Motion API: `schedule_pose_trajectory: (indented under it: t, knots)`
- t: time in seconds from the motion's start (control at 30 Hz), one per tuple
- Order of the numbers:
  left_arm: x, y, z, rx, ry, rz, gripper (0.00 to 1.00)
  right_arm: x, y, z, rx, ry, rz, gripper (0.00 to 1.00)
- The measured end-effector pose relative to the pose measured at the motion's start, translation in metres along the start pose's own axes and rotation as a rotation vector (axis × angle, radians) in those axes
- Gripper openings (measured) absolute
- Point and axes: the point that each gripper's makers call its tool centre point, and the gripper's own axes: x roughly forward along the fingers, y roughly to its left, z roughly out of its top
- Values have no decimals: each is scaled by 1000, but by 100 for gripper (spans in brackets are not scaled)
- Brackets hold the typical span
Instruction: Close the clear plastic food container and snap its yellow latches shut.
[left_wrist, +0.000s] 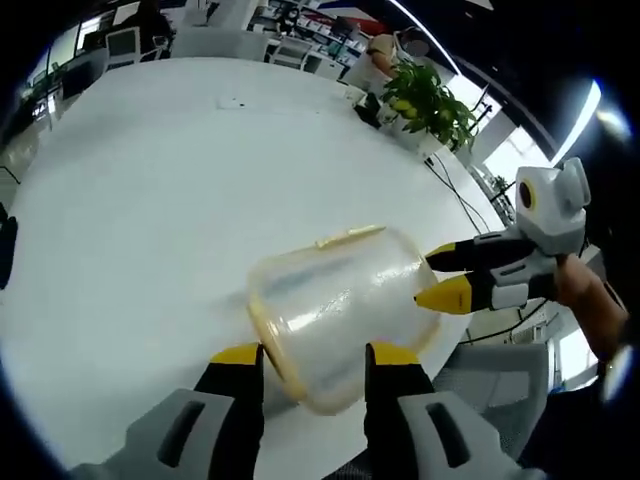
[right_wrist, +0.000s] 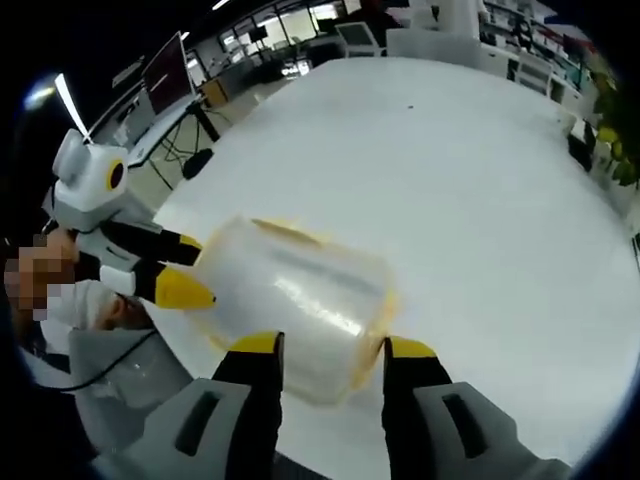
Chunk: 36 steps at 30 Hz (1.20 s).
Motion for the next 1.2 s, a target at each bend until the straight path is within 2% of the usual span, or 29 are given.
schedule_pose_trajectory:
  t: [0.33, 0.7, 0.93, 1.2]
  knots:
    - [-8, 3, -9, 9, 14, -5, 33, 0, 14, -8, -8, 14, 4, 36]
    - [-12, 3, -16, 14, 15, -9, 33, -2, 18, -13, -2, 17, 6, 37]
    - [-12, 5, -16, 6, 14, -10, 34, 0, 18, -14, 12, 34, 44, 38]
    - [-12, 6, -16, -6, 14, -15, 34, -1, 19, -15, -25, 52, 83, 38]
